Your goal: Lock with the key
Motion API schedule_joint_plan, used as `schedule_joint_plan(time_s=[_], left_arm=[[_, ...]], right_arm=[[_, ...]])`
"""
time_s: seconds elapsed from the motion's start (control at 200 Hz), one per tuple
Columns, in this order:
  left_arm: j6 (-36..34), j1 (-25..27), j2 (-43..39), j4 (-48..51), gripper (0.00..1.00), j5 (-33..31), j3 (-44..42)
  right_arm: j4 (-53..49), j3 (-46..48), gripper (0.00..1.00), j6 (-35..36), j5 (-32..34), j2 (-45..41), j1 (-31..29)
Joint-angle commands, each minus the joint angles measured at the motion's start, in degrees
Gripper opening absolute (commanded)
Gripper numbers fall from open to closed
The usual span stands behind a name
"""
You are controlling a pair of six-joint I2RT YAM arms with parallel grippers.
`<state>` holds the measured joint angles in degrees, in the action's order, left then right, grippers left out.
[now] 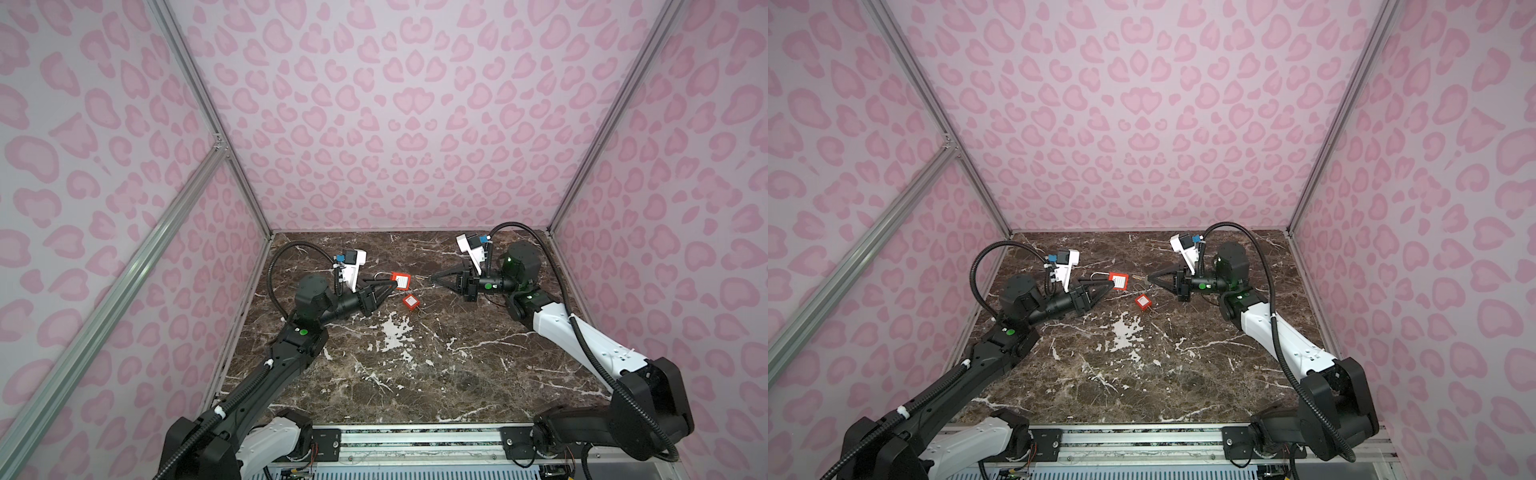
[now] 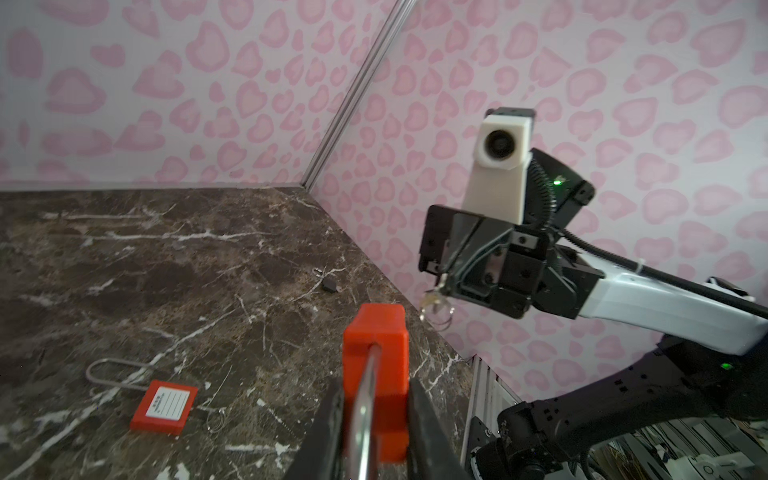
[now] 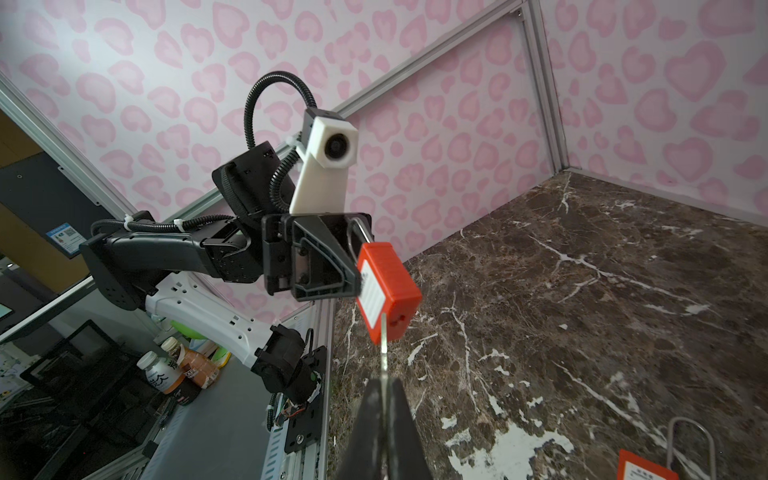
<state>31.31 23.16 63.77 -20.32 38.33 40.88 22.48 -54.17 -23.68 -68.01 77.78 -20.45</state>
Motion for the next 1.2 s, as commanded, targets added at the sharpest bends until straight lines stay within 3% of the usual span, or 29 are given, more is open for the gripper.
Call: schedule_joint_plan(time_s=[0.0,0.28,0.615,1.195], left_arm=[[-3.8,0.0,2.9,5.3,0.03,-1.7,0.1],[-7.1,0.0,11.6,15.2,0.03,0.4,0.5],[-8.8,0.0,17.5,16.1,0.03,4.3,-1.9],[-12.7,0.1,27.6,23.1,0.02,1.6,0.6]], right_arm=[[-1.8,0.9,0.00,1.7,3.2,-0.8,0.6],[-3.3,3.6,0.00,2.9,8.4,-2.5,2.6],[-3.4,4.5,0.00,2.9,9.5,-2.3,2.7],[-3.8,6.1,0.00,2.9,10.0,-2.9,2.7]])
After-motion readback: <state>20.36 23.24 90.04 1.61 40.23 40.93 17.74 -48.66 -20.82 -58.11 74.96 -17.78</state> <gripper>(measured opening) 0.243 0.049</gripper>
